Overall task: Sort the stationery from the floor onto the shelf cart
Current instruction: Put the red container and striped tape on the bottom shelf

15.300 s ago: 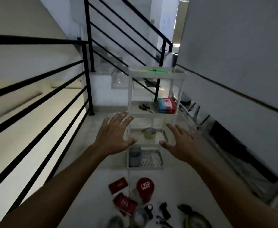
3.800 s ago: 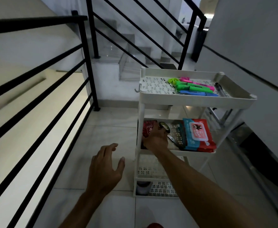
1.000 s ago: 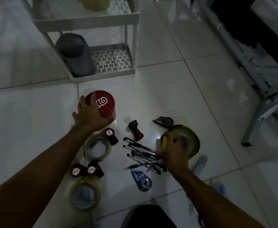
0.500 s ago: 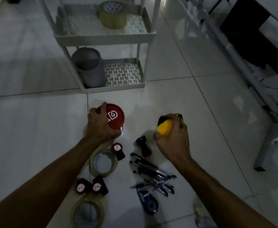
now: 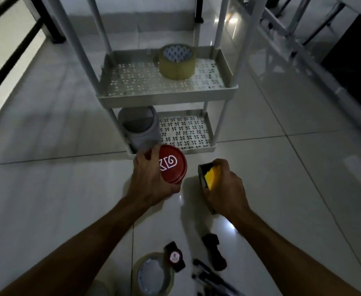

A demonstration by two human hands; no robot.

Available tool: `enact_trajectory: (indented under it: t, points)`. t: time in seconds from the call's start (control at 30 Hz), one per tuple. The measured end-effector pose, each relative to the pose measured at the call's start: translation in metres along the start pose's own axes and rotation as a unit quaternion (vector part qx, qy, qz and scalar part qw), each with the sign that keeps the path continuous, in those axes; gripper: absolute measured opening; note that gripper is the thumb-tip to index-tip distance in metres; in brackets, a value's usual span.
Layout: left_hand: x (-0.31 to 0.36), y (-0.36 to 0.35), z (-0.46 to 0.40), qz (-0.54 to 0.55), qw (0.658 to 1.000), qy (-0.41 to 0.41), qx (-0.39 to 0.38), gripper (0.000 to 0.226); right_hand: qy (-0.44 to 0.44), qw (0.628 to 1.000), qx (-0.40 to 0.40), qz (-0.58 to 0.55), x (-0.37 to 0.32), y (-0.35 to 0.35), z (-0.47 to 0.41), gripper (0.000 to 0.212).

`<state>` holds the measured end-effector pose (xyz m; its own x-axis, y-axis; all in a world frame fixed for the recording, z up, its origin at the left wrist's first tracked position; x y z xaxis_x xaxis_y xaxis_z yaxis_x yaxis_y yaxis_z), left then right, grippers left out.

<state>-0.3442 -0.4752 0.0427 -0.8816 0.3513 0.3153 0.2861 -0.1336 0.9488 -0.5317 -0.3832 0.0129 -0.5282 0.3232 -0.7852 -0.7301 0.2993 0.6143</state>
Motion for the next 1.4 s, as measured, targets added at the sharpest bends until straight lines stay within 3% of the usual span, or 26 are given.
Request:
enact_trajectory:
  t: [0.4,1.0,1.2,1.4]
  points:
    - [0.047,-0.002,-0.119,0.004,0.998,-0.024,0.062,0.113,-0.023,0.999,0.028,0.006,0.024,0.0,-0.016,0.081]
    - [0.03,-0.042,-0.168,0.02,0.995,0.08,0.052,0.111,-0.035,0.998,0.053,0.022,0.014,-0.004,-0.043,0.078]
    - [0.035,-0.047,-0.162,-0.141,0.989,0.041,0.008,0.101,-0.037,0.998,0.054,0.022,0.016,-0.006,-0.045,0.079]
    - [0.029,-0.045,-0.148,-0.165,0.986,-0.003,-0.025,0.089,-0.043,0.998,0.047,0.006,0.02,-0.008,-0.047,0.085]
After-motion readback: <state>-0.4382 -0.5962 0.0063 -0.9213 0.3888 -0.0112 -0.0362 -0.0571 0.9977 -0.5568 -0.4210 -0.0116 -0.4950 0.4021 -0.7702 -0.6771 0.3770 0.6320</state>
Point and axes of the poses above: each hand's wrist, its own z-axis away from the middle knuckle, its own y-axis out of the back of the hand, x = y × z, the point moved 7 cm from there along -z, towards the middle knuckle, and after that the axes turned 12 degrees about -z, right-handed, at the moved point
